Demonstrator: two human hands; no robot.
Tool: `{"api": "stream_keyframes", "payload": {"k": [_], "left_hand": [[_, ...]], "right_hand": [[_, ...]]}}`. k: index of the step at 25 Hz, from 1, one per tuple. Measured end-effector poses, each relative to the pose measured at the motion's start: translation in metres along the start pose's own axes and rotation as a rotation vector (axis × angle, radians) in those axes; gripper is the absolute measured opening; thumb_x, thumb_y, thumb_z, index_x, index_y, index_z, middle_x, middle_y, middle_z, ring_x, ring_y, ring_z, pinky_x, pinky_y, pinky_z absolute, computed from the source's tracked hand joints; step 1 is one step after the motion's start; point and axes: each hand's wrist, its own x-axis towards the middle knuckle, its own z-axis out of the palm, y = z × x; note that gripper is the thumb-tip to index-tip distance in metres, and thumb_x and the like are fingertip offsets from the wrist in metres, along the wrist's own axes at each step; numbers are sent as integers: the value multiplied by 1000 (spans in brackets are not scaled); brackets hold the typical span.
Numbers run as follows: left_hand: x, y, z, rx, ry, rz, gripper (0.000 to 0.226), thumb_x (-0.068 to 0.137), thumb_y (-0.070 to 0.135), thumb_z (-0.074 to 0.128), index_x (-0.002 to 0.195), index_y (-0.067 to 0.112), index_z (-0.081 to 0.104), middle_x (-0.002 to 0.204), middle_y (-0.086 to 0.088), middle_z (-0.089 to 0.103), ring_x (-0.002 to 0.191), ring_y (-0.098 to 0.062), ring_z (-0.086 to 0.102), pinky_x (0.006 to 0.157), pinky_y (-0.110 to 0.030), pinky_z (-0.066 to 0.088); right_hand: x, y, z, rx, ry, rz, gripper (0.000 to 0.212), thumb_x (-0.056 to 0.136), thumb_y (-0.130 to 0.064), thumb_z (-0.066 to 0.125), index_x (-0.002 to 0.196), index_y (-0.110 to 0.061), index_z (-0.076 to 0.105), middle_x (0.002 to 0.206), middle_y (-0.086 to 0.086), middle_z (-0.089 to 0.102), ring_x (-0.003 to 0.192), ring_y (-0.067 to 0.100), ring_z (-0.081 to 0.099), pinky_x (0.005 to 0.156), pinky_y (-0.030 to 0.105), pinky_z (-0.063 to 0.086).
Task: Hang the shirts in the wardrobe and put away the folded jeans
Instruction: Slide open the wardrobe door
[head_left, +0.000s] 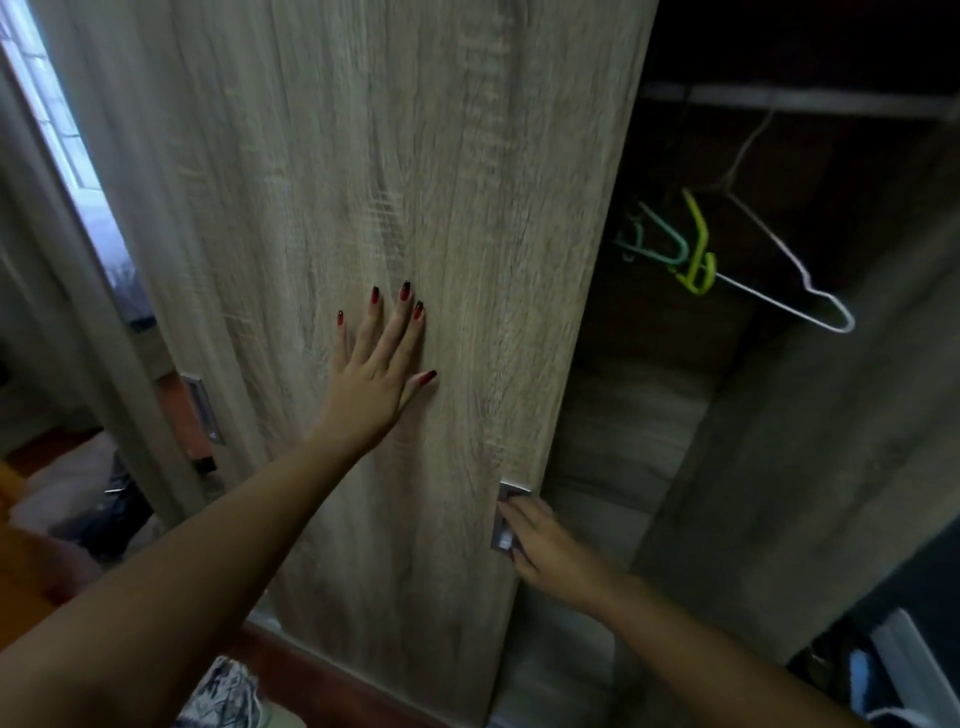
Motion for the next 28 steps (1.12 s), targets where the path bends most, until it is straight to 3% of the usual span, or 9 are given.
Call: {"api": "stream_keyframes", "payload": {"k": [2, 5, 8, 15, 23, 28], "left_hand": [[-3, -23, -2, -12, -29, -48, 70, 97, 52, 22, 152, 16, -2, 160, -5, -11, 148, -32, -7, 116, -62, 8], [-9, -56, -3, -72, -60, -142, 69, 96, 52, 20, 151, 20, -6, 160, -4, -13, 148, -27, -10, 117, -60, 1], [-12, -86, -5, -97, -96, -216, 68, 95, 54, 15, 151, 23, -8, 160, -1, -16, 148, -24, -10, 116, -60, -1], [-12, -140, -7, -173, -155, -295, 68, 96, 55, 17, 150, 26, -12, 159, 3, -22, 148, -24, -6, 114, -64, 1], [-9, -166, -9, -199, -204, -381, 71, 97, 53, 25, 149, 24, -14, 157, 2, -27, 148, -27, -8, 115, -62, 11], [-7, -169, -12, -138, -319, -512, 73, 94, 59, 21, 149, 25, -14, 156, 4, -28, 146, -27, -13, 116, -60, 11]], "right_hand": [[15, -2, -13, -280, 117, -170, 62, 76, -21, 56, 134, -1, 48, 141, 17, 49, 132, 30, 43, 105, 43, 43], [45, -9, -33, -490, 155, -192, 79, 72, -20, 63, 144, -4, 35, 157, 12, 23, 144, 25, 23, 117, 47, 20], [80, -15, -32, -593, 145, -227, 82, 77, -23, 62, 148, -5, 24, 159, 10, 14, 146, 23, 16, 116, 45, 16], [139, -47, -13, -620, 139, -245, 78, 81, -27, 60, 147, -4, 25, 159, 12, 16, 146, 24, 16, 116, 43, 12], [175, -63, -6, -519, 191, -345, 78, 76, -14, 64, 145, -5, 30, 156, 11, 25, 143, 24, 27, 115, 44, 22], [189, -64, -8, -468, 161, -395, 76, 74, -17, 69, 143, -6, 37, 153, 11, 32, 140, 24, 33, 112, 45, 32]]}}
